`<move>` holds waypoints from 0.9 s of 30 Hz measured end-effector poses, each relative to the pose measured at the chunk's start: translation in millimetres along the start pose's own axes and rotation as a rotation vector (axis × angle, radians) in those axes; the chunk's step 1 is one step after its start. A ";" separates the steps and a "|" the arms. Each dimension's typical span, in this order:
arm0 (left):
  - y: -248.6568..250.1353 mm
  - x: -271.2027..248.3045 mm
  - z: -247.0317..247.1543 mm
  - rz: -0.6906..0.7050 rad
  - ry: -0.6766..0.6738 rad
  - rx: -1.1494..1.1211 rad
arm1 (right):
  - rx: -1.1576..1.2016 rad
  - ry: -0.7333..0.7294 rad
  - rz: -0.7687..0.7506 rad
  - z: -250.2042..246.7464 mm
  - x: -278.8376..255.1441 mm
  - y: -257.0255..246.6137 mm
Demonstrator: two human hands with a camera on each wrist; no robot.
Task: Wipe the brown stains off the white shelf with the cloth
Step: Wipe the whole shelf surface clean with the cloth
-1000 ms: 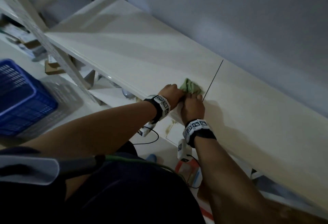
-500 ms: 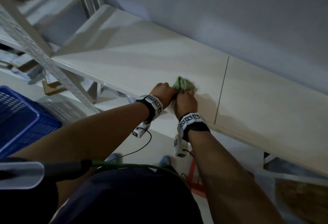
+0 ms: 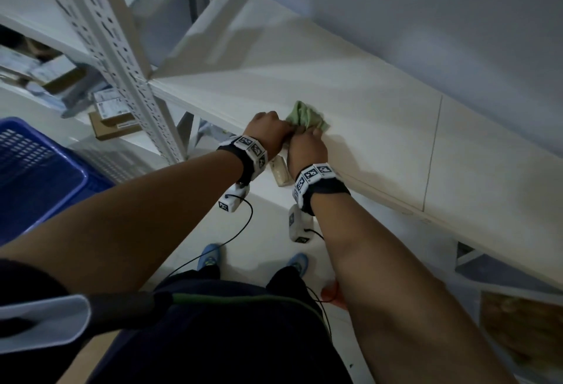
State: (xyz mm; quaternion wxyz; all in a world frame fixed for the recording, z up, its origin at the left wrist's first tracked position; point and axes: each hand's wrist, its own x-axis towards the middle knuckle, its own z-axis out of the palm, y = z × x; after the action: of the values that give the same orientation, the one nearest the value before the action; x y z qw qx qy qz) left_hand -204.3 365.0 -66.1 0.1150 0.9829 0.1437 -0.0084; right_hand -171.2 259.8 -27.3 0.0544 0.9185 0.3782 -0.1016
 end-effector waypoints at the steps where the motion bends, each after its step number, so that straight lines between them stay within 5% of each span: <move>1: -11.3 -3.9 -2.1 -0.011 0.011 -0.011 | 0.008 -0.001 0.005 0.7 4.6 -11.5; 18: -150.2 -58.0 -45.5 -0.223 0.059 0.020 | 0.072 0.044 -0.228 2.0 61.8 -157.2; 27: -121.2 -37.1 -42.7 -0.159 -0.099 0.259 | 0.038 0.158 -0.269 12.0 58.6 -132.3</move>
State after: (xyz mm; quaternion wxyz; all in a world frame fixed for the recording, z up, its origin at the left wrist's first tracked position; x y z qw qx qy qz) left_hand -275.1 477.3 -49.8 -0.0068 0.9733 0.2130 -0.0846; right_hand -225.6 391.5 -55.4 -0.0070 0.8656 0.4989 -0.0426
